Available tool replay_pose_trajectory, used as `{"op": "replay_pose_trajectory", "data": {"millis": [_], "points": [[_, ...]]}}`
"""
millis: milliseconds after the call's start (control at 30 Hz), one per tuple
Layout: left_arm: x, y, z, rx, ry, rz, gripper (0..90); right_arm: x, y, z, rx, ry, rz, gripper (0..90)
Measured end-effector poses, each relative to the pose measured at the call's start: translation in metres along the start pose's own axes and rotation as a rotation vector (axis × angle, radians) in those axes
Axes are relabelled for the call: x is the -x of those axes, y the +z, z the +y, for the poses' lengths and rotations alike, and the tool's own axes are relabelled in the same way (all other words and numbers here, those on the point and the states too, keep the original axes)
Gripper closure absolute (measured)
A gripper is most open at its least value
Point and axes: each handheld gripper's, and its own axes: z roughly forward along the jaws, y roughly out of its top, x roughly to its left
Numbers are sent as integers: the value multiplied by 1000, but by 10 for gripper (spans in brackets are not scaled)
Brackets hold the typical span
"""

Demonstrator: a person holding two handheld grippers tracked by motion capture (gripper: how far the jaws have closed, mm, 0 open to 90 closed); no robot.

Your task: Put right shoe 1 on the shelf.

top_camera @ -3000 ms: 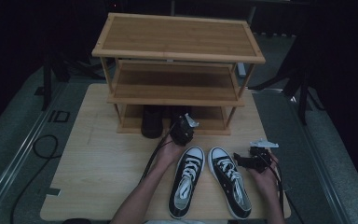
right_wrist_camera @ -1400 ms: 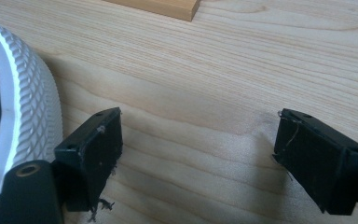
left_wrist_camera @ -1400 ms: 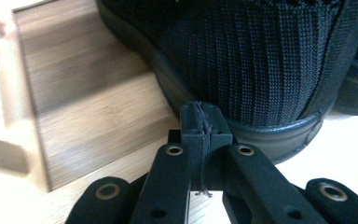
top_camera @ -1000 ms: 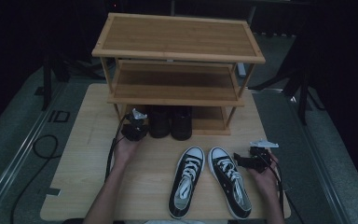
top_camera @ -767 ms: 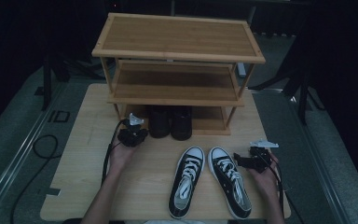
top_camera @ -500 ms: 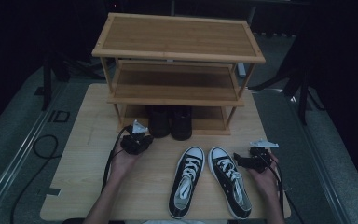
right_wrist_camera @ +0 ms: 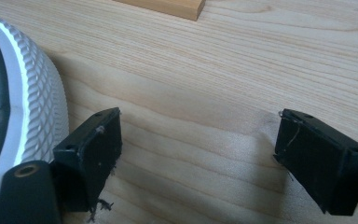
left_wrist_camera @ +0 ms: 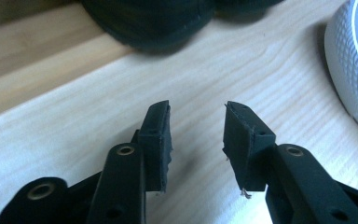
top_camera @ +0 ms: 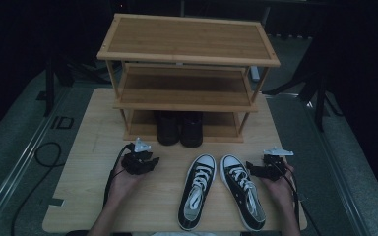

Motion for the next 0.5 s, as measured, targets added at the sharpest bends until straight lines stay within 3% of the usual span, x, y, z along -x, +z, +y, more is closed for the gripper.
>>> {"op": "replay_pose_trajectory", "data": {"millis": [300,500], "points": [[1,3,-8,-24,-3,-1,577,-2,-1,-1,2,11,-9,161],[3,8,-9,-37,1,-7,576,-4,-5,2,-9,8,-7,332]]}}
